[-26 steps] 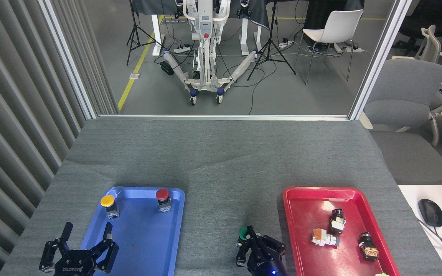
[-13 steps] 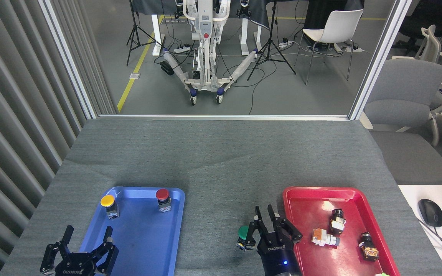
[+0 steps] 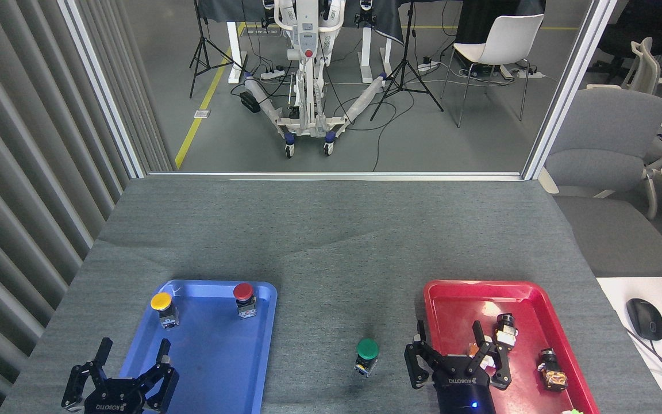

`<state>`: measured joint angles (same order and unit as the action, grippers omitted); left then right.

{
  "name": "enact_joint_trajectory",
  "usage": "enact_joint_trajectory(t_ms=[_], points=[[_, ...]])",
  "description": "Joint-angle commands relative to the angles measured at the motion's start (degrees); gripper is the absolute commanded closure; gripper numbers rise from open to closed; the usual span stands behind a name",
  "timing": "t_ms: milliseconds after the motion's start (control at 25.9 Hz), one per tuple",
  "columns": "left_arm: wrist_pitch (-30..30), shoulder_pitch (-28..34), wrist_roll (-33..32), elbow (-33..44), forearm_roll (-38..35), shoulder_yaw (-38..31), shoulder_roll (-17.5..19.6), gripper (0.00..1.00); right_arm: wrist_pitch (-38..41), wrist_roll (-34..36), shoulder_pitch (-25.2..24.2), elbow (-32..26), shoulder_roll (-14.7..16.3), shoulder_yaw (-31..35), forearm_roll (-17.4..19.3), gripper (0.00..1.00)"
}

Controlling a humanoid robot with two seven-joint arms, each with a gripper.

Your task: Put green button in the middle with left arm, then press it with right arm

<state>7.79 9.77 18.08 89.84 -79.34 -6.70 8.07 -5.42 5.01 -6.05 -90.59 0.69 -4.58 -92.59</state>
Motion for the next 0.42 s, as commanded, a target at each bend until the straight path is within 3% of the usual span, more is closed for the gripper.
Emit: enact_joint_trajectory(t_ms=[0,386], points=[[0.2,-0.27,-0.15,-0.46,0.06,0.02,-0.07,0.01,-0.29,-0.17,-0.19,-0.38,-0.07,0.19,0.04,0.0],[2.93,-2.21,-5.6,-3.27,0.15,-0.07,0.02,0.01,-0.11,-0.09,-0.1,-0.38,-0.78,0.19,0.04,0.0]])
